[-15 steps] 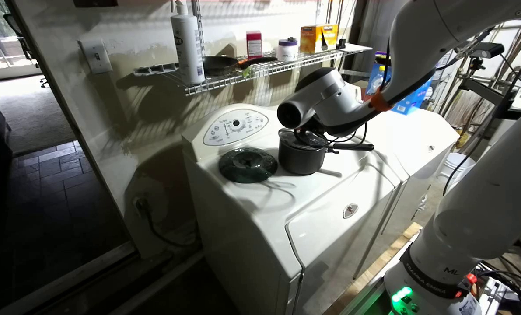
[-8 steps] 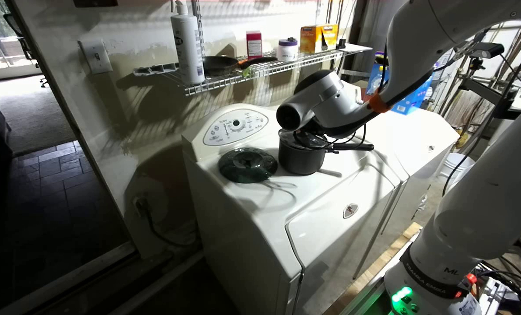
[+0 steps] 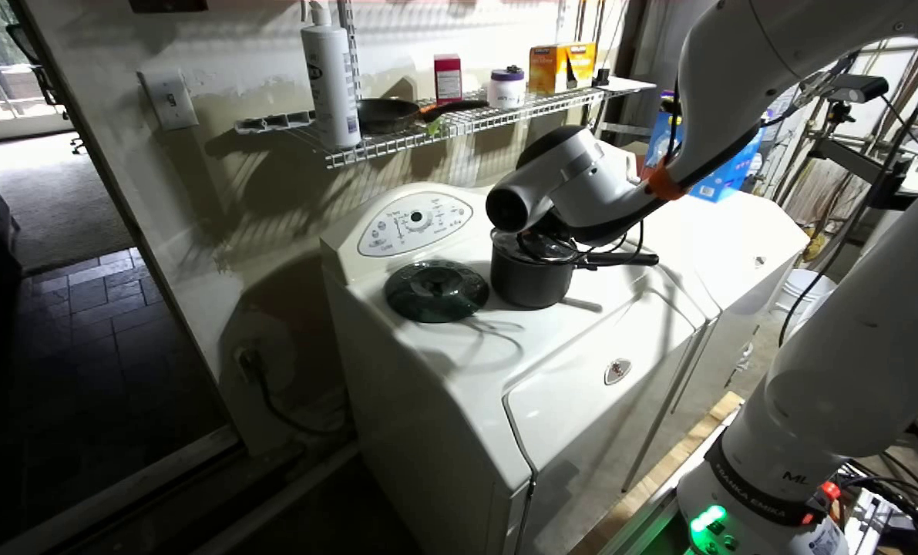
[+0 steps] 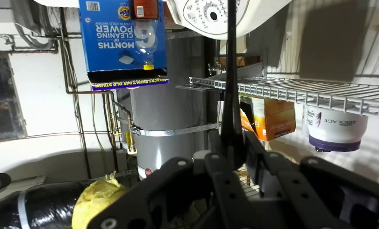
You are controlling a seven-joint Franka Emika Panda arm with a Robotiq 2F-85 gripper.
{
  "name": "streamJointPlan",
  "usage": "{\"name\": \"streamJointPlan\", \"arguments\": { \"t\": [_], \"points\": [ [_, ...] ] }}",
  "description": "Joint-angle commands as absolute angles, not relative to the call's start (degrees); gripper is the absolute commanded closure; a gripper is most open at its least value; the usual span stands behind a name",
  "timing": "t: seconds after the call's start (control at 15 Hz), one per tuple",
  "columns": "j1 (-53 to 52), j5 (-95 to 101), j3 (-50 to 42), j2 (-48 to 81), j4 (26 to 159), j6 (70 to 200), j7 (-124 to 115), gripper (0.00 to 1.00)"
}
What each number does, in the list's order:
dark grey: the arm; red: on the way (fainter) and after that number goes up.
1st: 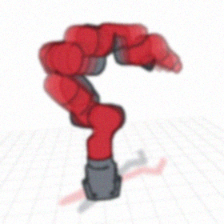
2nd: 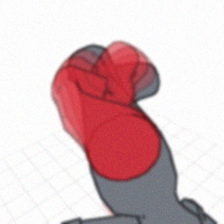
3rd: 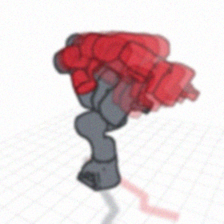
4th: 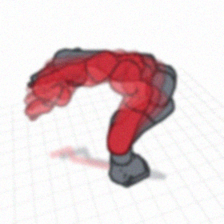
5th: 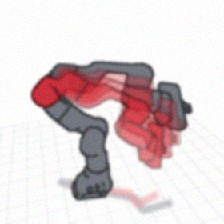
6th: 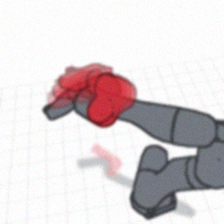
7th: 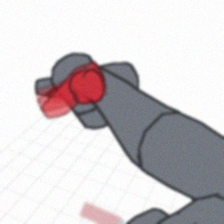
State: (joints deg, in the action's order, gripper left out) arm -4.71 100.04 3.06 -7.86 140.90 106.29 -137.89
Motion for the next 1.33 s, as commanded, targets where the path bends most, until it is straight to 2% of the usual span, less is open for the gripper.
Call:
{"name": "streamJointPlan", "arguments": {
  "t": [0.0,1.27],
  "points": [
    [-5.01,101.62,3.52,-6.79,140.84,103.94,-140.02,0.95],
    [-5.22,99.29,4.17,-4.46,139.16,101.85,-139.27,0.95]
  ]
}}
